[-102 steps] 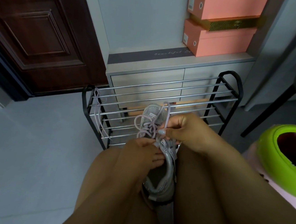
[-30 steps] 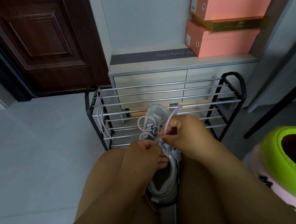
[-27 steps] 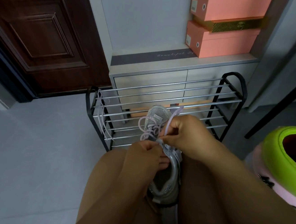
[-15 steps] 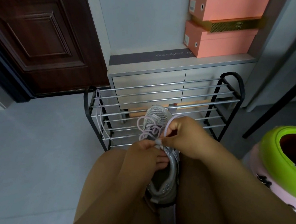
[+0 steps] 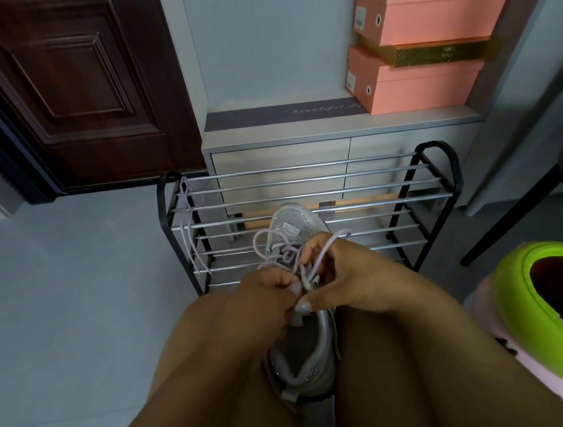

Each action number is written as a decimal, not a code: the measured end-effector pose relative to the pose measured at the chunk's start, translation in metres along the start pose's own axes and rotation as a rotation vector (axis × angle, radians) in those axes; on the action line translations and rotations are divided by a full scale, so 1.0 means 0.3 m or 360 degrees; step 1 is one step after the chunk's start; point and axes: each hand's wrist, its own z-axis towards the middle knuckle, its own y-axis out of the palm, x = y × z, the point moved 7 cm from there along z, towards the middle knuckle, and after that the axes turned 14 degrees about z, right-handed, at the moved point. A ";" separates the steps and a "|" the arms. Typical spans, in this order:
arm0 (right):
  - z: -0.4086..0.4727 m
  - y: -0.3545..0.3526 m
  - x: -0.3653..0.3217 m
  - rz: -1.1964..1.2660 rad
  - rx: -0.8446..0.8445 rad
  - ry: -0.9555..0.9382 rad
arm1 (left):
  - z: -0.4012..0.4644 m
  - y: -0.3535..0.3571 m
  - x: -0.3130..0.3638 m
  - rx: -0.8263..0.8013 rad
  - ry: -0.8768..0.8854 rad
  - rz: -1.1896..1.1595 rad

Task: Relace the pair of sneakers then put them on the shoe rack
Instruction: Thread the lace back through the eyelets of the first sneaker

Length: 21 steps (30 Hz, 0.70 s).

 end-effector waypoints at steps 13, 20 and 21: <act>0.005 -0.044 0.012 -0.0029 0.0165 0.0006 | -0.042 -0.181 0.067 -0.0486 0.0423 -0.0733; 0.015 -0.038 0.019 -0.0035 0.0090 -0.0012 | -0.053 -0.234 0.079 0.0054 0.0503 0.0677; 0.015 -0.031 0.014 -0.0041 0.0077 -0.0021 | -0.048 -0.215 0.091 0.0189 0.0551 0.0824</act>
